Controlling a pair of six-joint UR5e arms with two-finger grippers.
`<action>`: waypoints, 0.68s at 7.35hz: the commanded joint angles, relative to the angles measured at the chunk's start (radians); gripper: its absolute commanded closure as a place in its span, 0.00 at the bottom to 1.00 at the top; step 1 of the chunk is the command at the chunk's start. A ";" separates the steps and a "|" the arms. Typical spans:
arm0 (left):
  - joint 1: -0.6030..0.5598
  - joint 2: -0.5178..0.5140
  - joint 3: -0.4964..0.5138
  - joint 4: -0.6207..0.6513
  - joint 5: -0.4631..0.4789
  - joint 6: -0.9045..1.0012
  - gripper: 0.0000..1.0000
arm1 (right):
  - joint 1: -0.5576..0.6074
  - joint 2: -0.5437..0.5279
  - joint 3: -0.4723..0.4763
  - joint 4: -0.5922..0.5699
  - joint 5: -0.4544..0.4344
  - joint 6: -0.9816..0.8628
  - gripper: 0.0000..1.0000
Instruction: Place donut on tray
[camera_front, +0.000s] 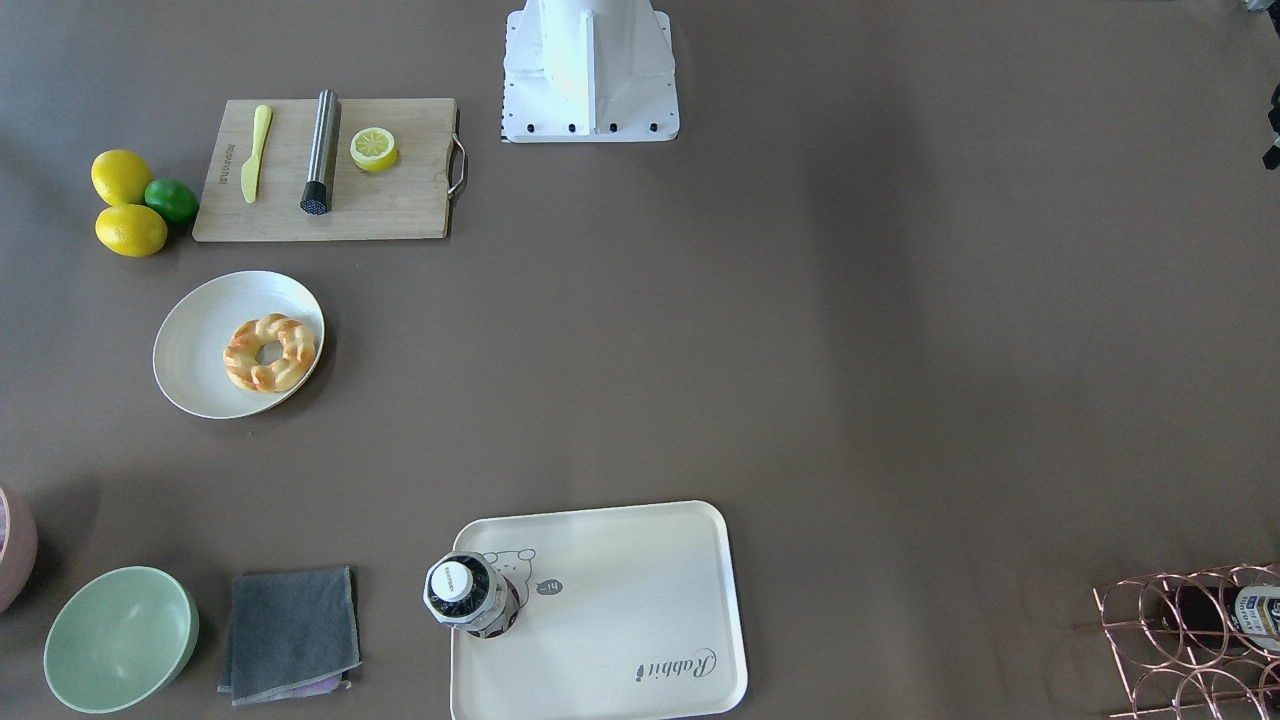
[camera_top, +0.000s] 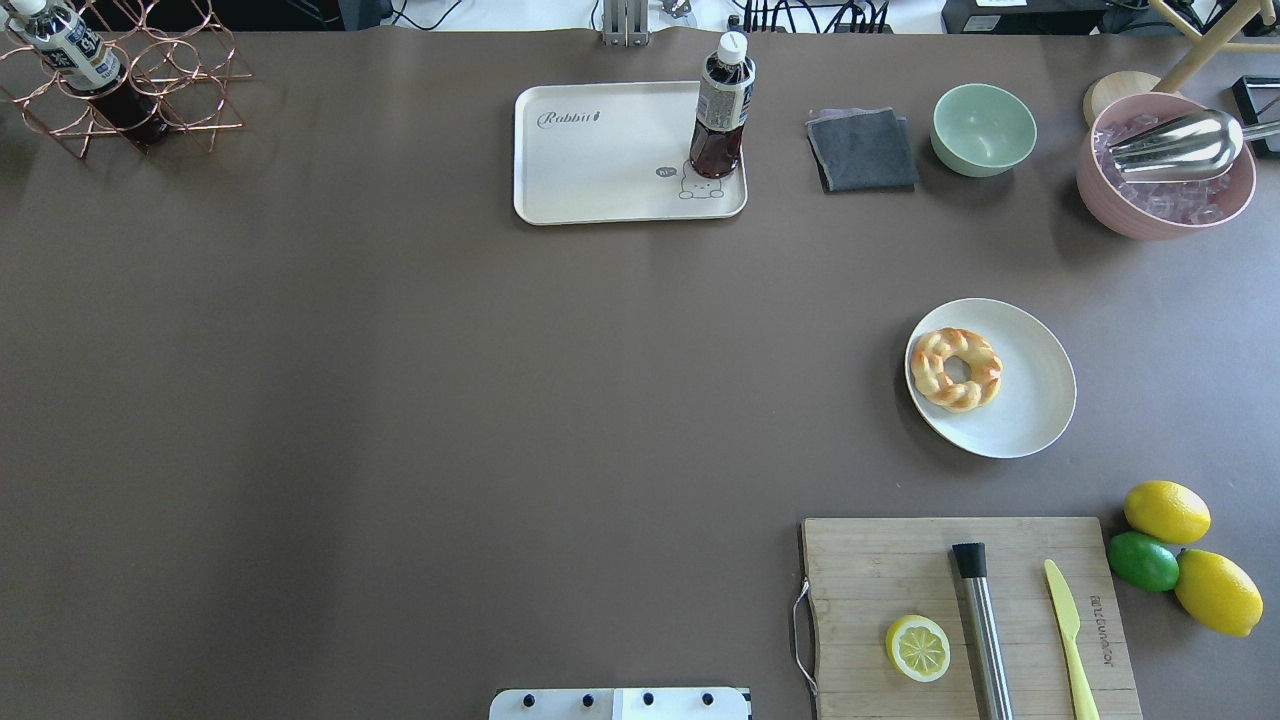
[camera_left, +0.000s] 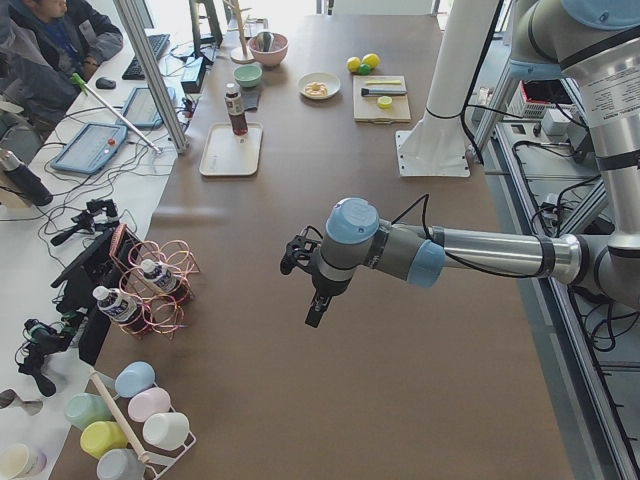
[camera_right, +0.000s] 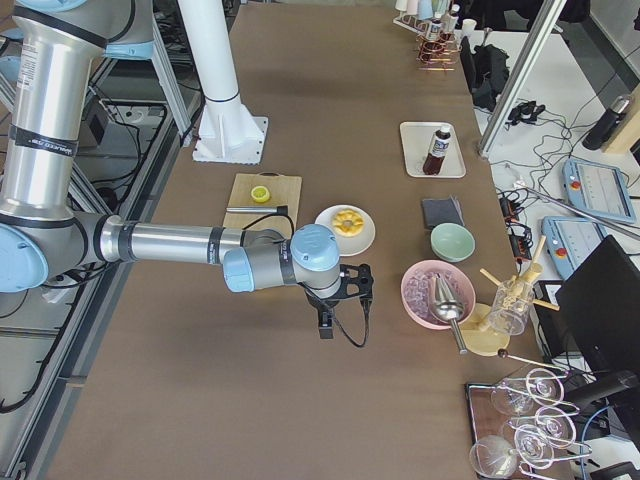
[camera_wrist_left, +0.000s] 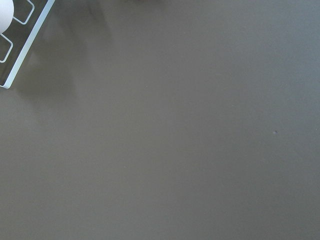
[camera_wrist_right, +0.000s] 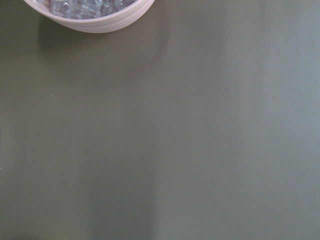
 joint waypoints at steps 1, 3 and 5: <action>0.003 -0.004 -0.001 0.001 0.002 0.003 0.03 | 0.000 -0.006 -0.007 0.054 -0.003 0.007 0.00; 0.003 -0.010 -0.001 0.001 0.004 0.003 0.03 | 0.000 -0.015 -0.010 0.056 -0.003 0.007 0.00; 0.001 -0.013 -0.003 0.001 0.004 0.005 0.03 | 0.000 -0.015 -0.010 0.055 -0.004 0.009 0.00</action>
